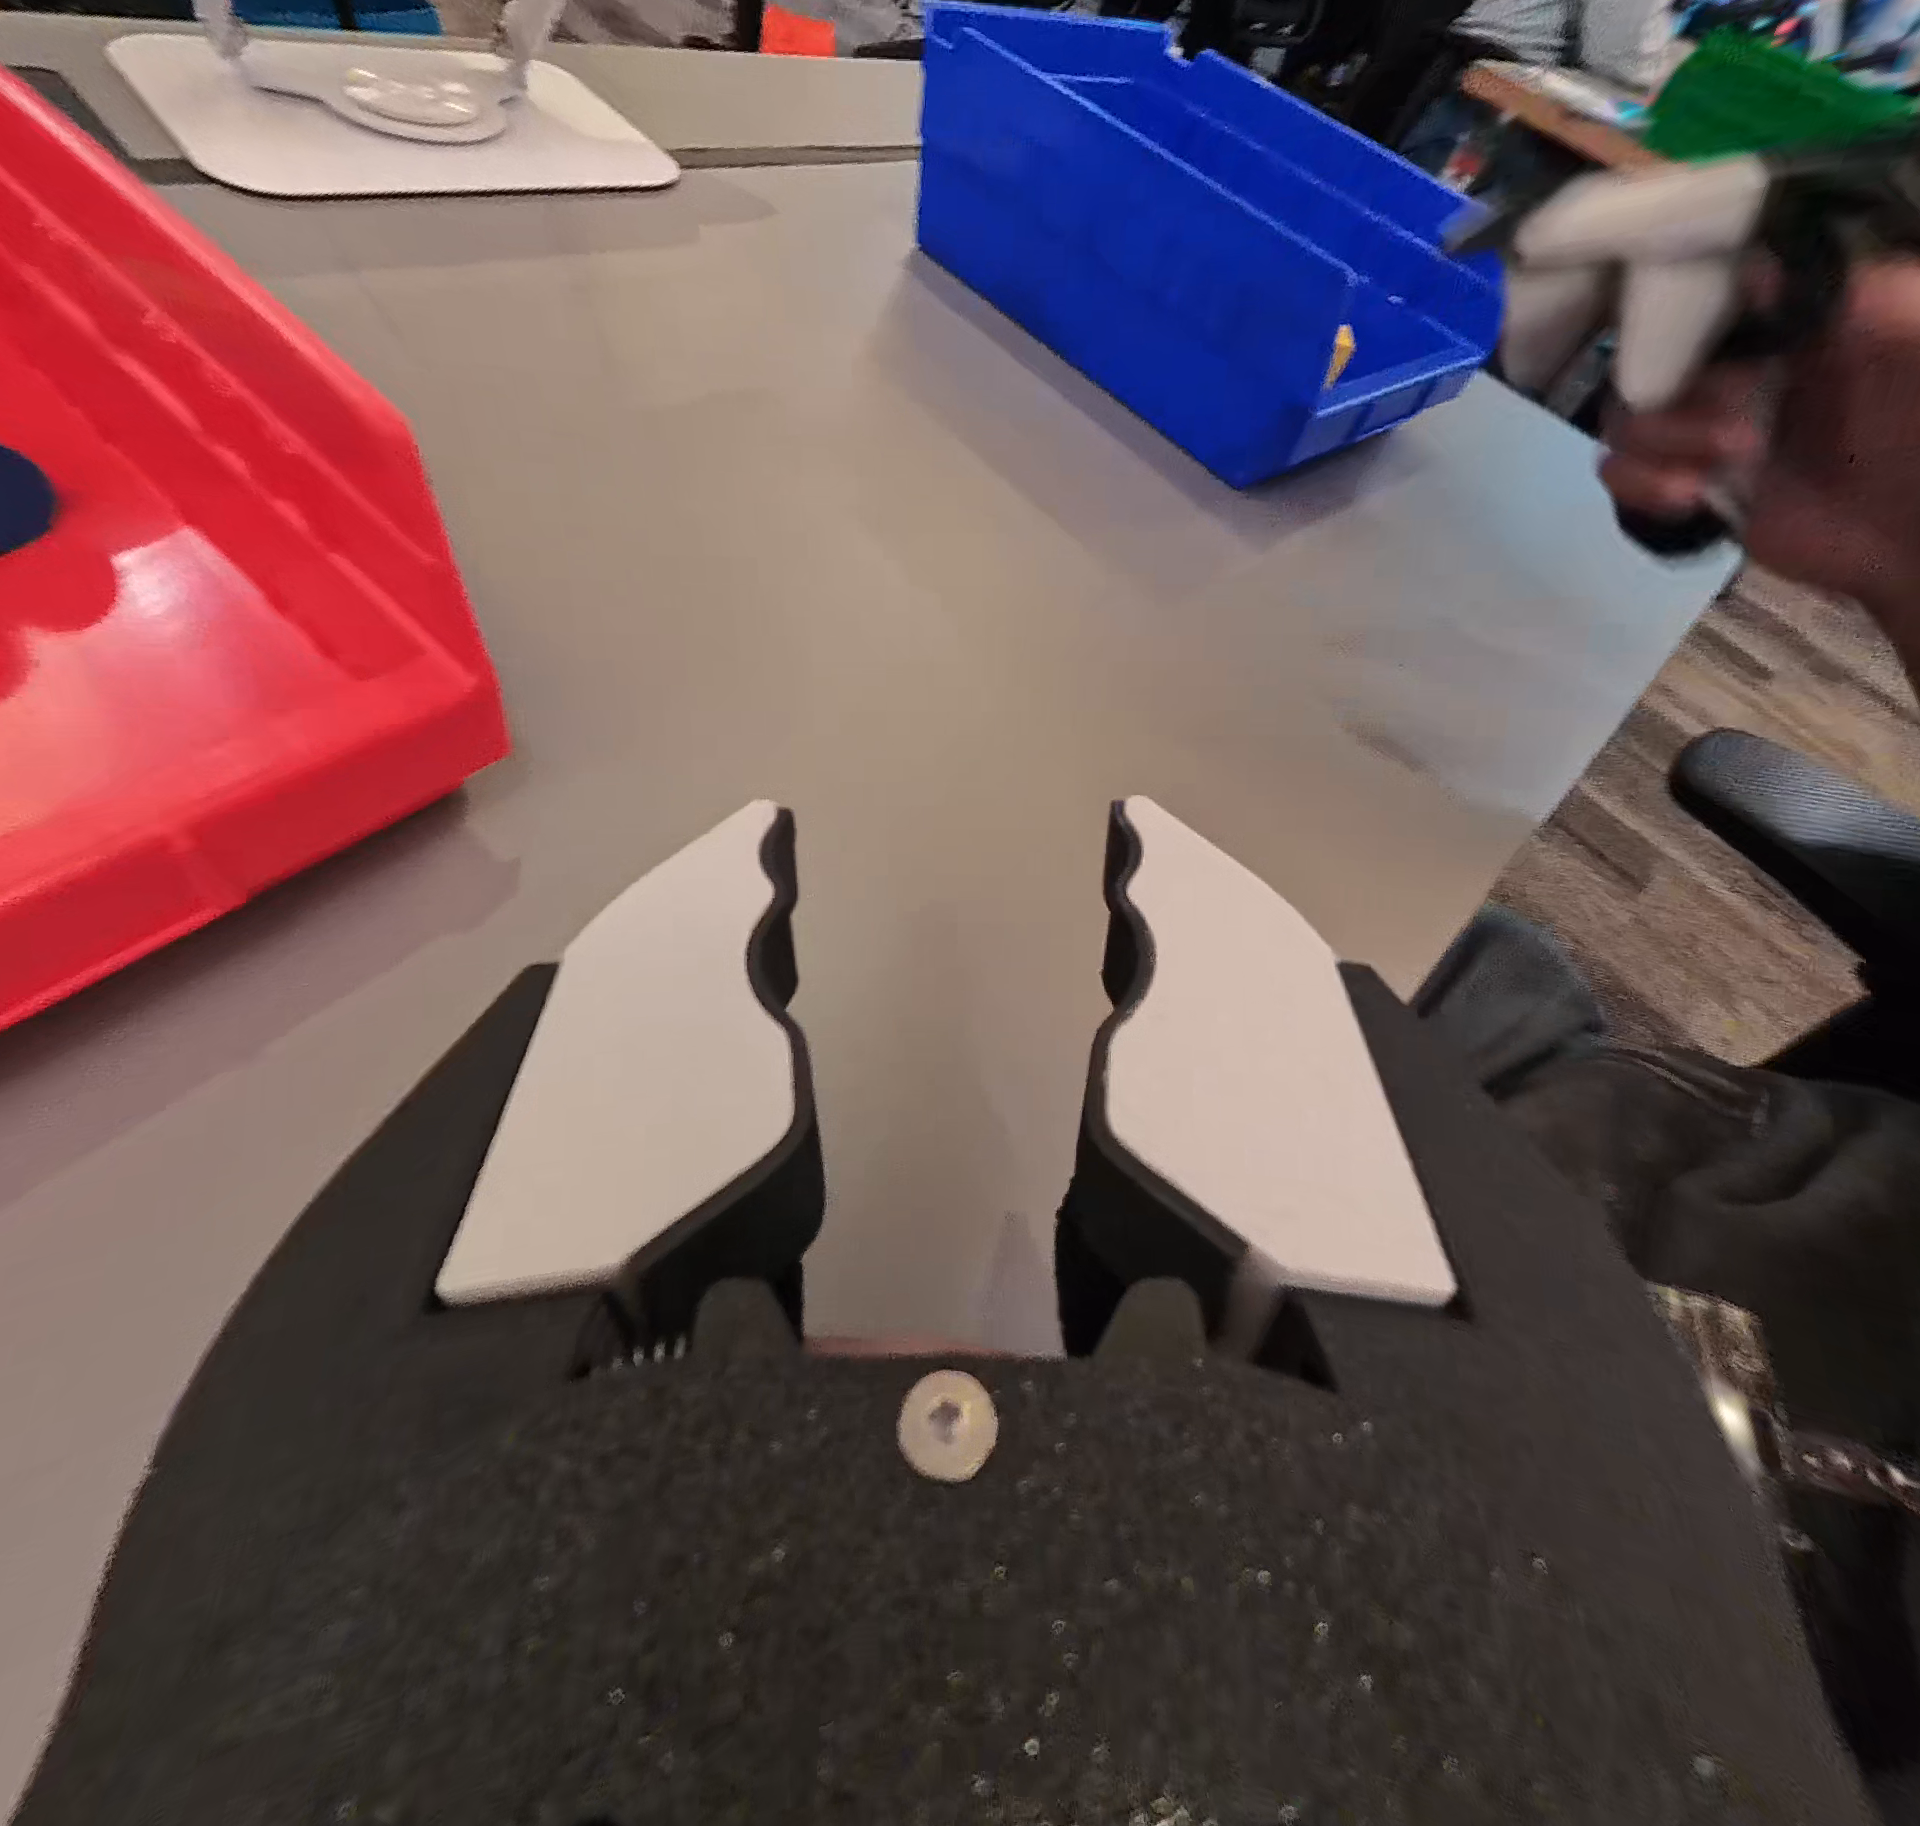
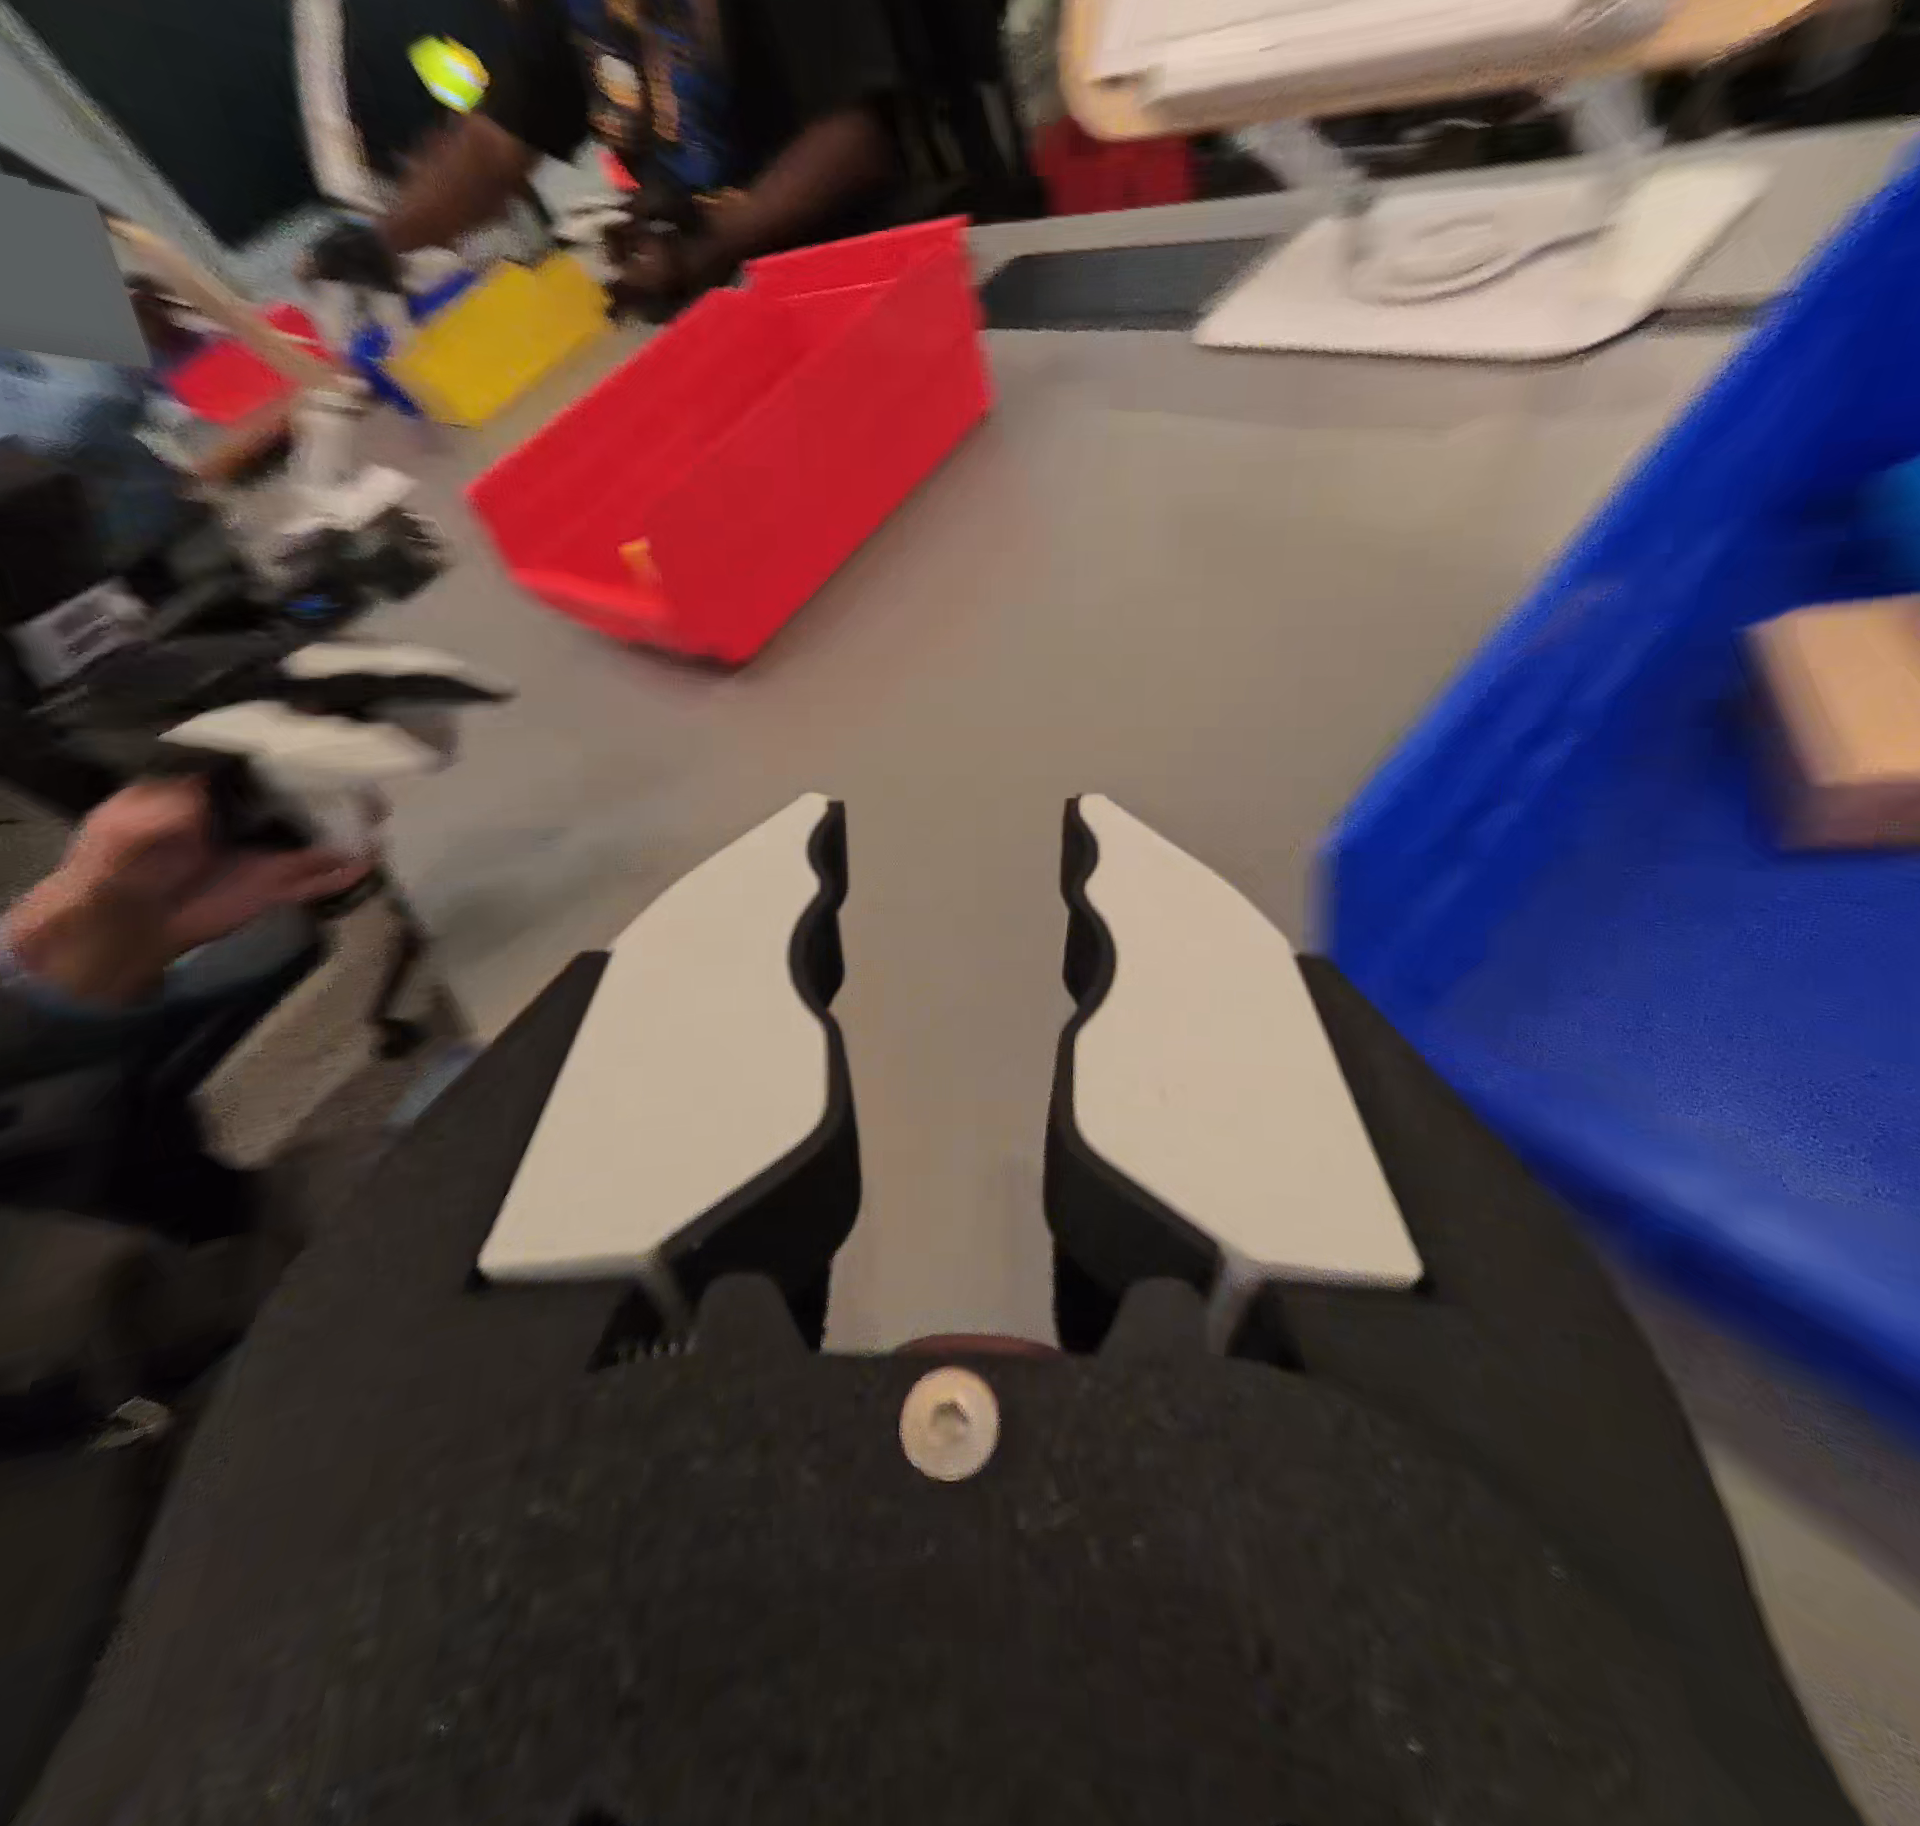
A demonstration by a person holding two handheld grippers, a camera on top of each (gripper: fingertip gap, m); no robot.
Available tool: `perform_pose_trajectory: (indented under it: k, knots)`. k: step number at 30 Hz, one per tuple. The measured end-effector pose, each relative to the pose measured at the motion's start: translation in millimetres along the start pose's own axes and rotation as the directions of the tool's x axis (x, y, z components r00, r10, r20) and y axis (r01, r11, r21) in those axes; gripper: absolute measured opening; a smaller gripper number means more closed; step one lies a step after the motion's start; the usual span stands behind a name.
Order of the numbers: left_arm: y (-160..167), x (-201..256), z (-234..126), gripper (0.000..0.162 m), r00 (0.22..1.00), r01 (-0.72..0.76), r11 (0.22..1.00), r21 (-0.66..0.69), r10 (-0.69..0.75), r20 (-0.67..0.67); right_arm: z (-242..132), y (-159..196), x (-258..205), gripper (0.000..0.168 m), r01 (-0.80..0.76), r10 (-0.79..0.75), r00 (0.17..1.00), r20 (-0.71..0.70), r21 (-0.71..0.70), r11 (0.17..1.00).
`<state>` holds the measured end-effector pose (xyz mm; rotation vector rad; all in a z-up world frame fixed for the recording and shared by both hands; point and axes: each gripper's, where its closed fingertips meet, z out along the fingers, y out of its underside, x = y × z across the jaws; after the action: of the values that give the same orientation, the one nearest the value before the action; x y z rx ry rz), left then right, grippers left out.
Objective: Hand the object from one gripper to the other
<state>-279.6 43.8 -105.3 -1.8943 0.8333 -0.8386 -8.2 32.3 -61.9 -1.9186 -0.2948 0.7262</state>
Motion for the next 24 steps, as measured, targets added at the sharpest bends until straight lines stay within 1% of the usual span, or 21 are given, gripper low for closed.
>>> perform_pose_trajectory:
  k: [1, 3, 5, 7, 8, 9, 10, 11, 13, 14, 16, 18, 19, 22, 24]
  knots:
    - [-3, -7, -2, 0.056, 0.999, -0.011, 1.000, -0.001, 0.011, 0.033, 1, 23, -19, 0.039, -0.017, 0.016, 0.999, 0.039, 0.010, 1.000]
    - [-11, -25, -8, 0.056, 0.992, -0.065, 0.997, -0.028, 0.068, 0.104, 3, 59, -41, 0.040, -0.015, 0.014, 0.998, 0.056, 0.024, 1.000]
    - [-23, -45, -18, 0.055, 0.977, -0.137, 0.986, -0.096, 0.151, 0.151, 4, 78, -52, 0.040, 0.032, -0.033, 0.998, 0.058, 0.016, 0.999]
    - [-33, -70, -29, 0.053, 0.944, -0.244, 0.941, -0.233, 0.286, 0.167, 6, 87, -62, 0.039, 0.077, -0.076, 0.993, 0.091, -0.006, 0.997]
    - [-41, -89, -35, 0.048, 0.897, -0.322, 0.893, -0.313, 0.393, 0.200, 7, 89, -64, 0.039, 0.101, -0.099, 0.990, 0.097, -0.013, 0.995]
    - [-49, -109, -40, 0.046, 0.837, -0.396, 0.828, -0.396, 0.503, 0.216, 9, 92, -65, 0.039, 0.121, -0.118, 0.989, 0.094, -0.026, 0.992]
    - [-53, -125, -43, 0.047, 0.788, -0.444, 0.755, -0.483, 0.586, 0.191, 11, 95, -64, 0.039, 0.133, -0.128, 0.987, 0.092, -0.041, 0.990]
    - [-52, -138, -43, 0.048, 0.765, -0.463, 0.680, -0.568, 0.631, 0.131, 13, 98, -64, 0.039, 0.138, -0.133, 0.987, 0.095, -0.055, 0.989]
    - [-43, -165, -38, 0.055, 0.745, -0.459, 0.529, -0.714, 0.667, 0.015, 15, 103, -64, 0.039, 0.139, -0.131, 0.986, 0.098, -0.078, 0.987]
    - [-37, -178, -34, 0.055, 0.734, -0.456, 0.451, -0.767, 0.678, -0.037, 15, 104, -64, 0.038, 0.137, -0.129, 0.987, 0.098, -0.084, 0.987]
    - [-22, -199, -27, 0.055, 0.731, -0.448, 0.313, -0.838, 0.667, -0.142, 14, 103, -66, 0.038, 0.134, -0.125, 0.986, 0.109, -0.084, 0.987]
    - [-11, -221, -21, 0.055, 0.723, -0.438, 0.202, -0.876, 0.658, -0.210, 12, 100, -69, 0.038, 0.146, -0.136, 0.984, 0.114, -0.077, 0.986]
    - [-8, -230, -17, 0.054, 0.726, -0.430, 0.169, -0.887, 0.649, -0.228, 11, 100, -69, 0.038, 0.154, -0.145, 0.983, 0.111, -0.077, 0.985]
    - [-1, -243, -9, 0.054, 0.770, -0.406, 0.119, -0.906, 0.578, -0.269, 11, 103, -66, 0.038, 0.167, -0.158, 0.982, 0.102, -0.089, 0.982]
    - [6, -250, -8, 0.054, 0.788, -0.395, 0.071, -0.916, 0.538, -0.298, 11, 103, -67, 0.038, 0.157, -0.147, 0.983, 0.112, -0.087, 0.984]
